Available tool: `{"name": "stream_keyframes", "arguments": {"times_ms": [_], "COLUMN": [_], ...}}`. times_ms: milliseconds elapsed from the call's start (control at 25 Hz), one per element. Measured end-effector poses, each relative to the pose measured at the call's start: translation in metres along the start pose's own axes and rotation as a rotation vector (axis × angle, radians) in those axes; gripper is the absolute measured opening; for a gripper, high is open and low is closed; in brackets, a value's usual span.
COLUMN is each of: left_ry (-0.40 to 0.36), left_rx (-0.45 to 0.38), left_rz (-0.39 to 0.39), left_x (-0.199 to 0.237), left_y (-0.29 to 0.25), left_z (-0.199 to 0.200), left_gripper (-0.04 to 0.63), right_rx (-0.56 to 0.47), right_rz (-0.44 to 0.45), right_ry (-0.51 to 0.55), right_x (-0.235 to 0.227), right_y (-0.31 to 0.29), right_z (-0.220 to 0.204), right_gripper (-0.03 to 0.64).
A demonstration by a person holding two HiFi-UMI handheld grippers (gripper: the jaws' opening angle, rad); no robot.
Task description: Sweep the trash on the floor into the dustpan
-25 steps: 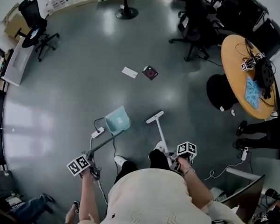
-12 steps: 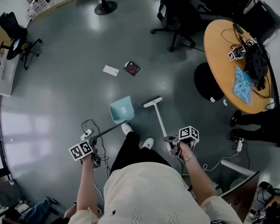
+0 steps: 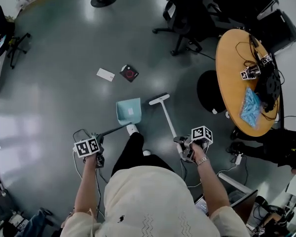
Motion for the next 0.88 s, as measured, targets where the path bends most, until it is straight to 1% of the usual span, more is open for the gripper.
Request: {"name": "stream_keyframes", "arguments": {"times_ms": [200,360,560,800,880], "left_ry": [-0.131,-0.17,-0.232,-0.351,-0.356], "left_rx": [0.066,0.102,0.11,0.145,0.146], "left_rz": [-0.019,-0.008,0.015,0.015,0.018], "left_x": [-0.008,-0.011,-0.011,-0.021,-0.021], "left_y": [-0.039,-0.06,-0.092,-0.13,-0.143], "left_z": [0.052,0.078,0.121,0.147,0.154], "left_gripper": [0.095,0.095,0.095,0.095,0.095], "right_rx": [-0.009,0.008,0.045,0.134,0.167], "right_rz": [-0.016,-0.037,-0.069,-0.1,-0.115], "right_ry": [0.031,0.074,0.144,0.246,0.298], "right_x": [0.054,0.089,0.144,0.201,0.222], "right_y": [-0.006,-0.009,-0.026,-0.041,-0.043], "right_z": [0.065,0.113,0.188,0.291,0.332], "right_gripper": [0.12,0.12,0.12,0.12,0.12]}}
Point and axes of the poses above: the fingertips, and each gripper's own axes: y backward along the fingers, x to its left, z out of its top, the point moved 2 cm from there along y, backward along the fingers, and after that the axes turned 5 degrees about -x, right-handed, at the moved point
